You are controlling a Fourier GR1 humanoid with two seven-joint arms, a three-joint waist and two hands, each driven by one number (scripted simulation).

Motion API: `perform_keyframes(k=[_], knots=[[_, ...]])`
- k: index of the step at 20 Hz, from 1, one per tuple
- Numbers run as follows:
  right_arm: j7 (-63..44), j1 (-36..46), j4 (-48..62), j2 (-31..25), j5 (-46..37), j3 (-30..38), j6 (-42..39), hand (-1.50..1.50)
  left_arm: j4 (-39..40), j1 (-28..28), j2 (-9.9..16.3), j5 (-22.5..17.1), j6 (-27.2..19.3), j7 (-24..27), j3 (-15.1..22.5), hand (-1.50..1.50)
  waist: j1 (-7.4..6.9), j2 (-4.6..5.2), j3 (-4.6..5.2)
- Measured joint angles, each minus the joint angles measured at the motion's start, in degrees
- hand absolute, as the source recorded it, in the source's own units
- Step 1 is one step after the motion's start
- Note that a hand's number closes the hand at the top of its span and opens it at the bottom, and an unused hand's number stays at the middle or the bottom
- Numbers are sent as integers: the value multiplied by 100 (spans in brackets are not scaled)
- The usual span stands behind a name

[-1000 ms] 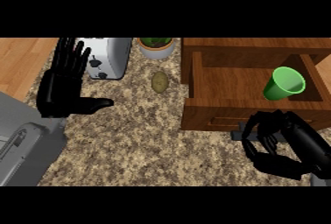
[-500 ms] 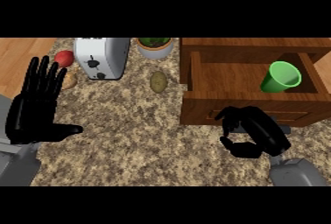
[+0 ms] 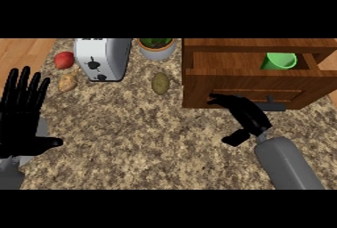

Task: Pick up the cup, place it into the drawer and close the drawer

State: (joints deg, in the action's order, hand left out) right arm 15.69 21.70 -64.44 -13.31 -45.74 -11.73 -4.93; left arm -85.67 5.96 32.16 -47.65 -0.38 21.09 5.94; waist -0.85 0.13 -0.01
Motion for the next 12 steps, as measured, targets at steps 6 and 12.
perform_keyframes(k=[6,12], knots=[[525,1080,1745,175,-71,447,325,-150,48,-99,-104,105,308,-58,-229,-150,-21,-6,10],[1258,2085,3286,74,68,934,341,-150,204,-98,-140,94,657,-131,-420,-150,-82,-11,18]])
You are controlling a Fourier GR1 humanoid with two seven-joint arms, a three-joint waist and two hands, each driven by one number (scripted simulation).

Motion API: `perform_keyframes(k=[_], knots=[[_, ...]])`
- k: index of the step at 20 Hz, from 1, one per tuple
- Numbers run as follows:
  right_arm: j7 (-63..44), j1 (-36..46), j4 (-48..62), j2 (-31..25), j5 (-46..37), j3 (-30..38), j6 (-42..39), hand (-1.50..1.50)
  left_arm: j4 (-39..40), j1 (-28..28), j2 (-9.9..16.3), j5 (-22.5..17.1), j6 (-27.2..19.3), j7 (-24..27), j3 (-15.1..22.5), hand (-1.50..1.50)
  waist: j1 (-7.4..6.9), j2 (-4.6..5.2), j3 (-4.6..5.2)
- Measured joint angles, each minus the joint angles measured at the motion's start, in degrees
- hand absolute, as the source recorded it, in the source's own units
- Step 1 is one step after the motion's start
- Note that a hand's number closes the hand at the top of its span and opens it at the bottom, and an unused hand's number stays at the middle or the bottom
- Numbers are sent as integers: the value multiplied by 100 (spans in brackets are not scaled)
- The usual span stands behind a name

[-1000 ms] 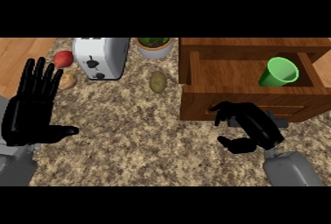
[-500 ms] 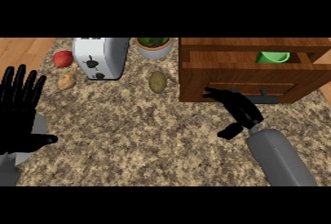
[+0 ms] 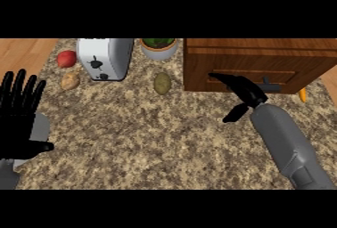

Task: Pick up the cup, place it into the drawer and close the drawer

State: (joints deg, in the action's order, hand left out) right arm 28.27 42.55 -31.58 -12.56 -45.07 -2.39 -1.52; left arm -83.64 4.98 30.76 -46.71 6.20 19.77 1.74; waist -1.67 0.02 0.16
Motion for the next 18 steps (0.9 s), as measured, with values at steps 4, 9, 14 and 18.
perform_keyframes(k=[4,9,14,18], knots=[[325,546,737,-147,12,185,-119,-150,28,-7,-42,36,113,-27,-24,-150,-59,-5,6],[755,935,1344,-346,29,329,-303,-150,84,163,-132,128,93,-68,16,-150,-157,25,2],[1051,1076,1710,-431,96,440,-532,-150,202,323,-163,219,98,-69,16,-150,-209,43,-7],[1211,1157,1921,-482,158,516,-694,-150,271,358,-205,283,143,-7,22,-150,-243,59,-24]])
